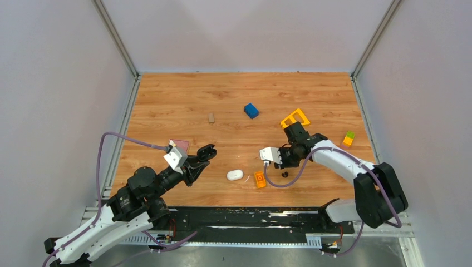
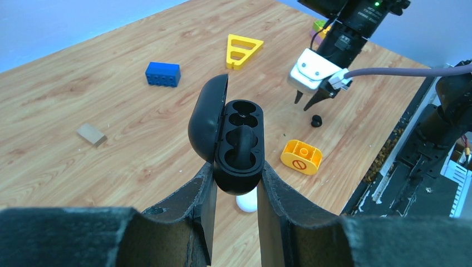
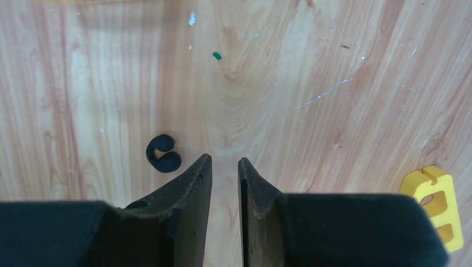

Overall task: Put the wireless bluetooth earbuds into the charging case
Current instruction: Pick up the earbud from the center of the board.

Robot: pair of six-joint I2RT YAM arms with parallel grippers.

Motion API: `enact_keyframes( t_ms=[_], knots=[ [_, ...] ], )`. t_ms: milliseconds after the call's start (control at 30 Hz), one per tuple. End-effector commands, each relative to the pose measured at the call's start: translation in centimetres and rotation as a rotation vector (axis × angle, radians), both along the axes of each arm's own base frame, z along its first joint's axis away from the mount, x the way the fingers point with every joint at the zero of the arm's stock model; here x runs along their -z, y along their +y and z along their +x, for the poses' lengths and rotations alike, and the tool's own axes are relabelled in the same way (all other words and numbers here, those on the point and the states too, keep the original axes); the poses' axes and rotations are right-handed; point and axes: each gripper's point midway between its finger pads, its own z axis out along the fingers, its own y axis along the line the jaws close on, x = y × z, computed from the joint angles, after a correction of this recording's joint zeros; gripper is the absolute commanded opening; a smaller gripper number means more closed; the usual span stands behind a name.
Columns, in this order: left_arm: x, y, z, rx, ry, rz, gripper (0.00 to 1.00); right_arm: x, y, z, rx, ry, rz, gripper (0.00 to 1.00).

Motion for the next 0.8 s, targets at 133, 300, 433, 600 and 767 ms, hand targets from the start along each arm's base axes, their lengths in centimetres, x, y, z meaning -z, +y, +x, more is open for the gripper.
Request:
enact_keyframes(
  t_ms=[133,300,433,600,767],
  knots=[
    [-0.9,-0.1,-0.2,0.009,-0.004,-0.035,0.01,1.9,-0.5,1.3,0.047,0.014,-0.041,0.25],
    [-1.0,-0.1,-0.3,0.01,-0.005,-0.036,0.01,3.0,-1.9,-0.4,0.017,0.039,-0.097,0.25],
    [-1.0,-0.1,-0.3,0.011,-0.008,-0.041,0.01,3.3,-2.9,-2.0,-0.009,0.049,-0.119,0.25],
    [-1.0,-0.2,-0.2,0.013,-0.007,-0.042,0.01,3.2,-2.3,-3.9,-0.039,0.076,-0.098,0.26],
    [-0.9,-0.3,-0.3,0.016,-0.006,-0.037,0.01,2.8,-0.9,-4.6,-0.04,0.097,-0.074,0.26]
  ],
)
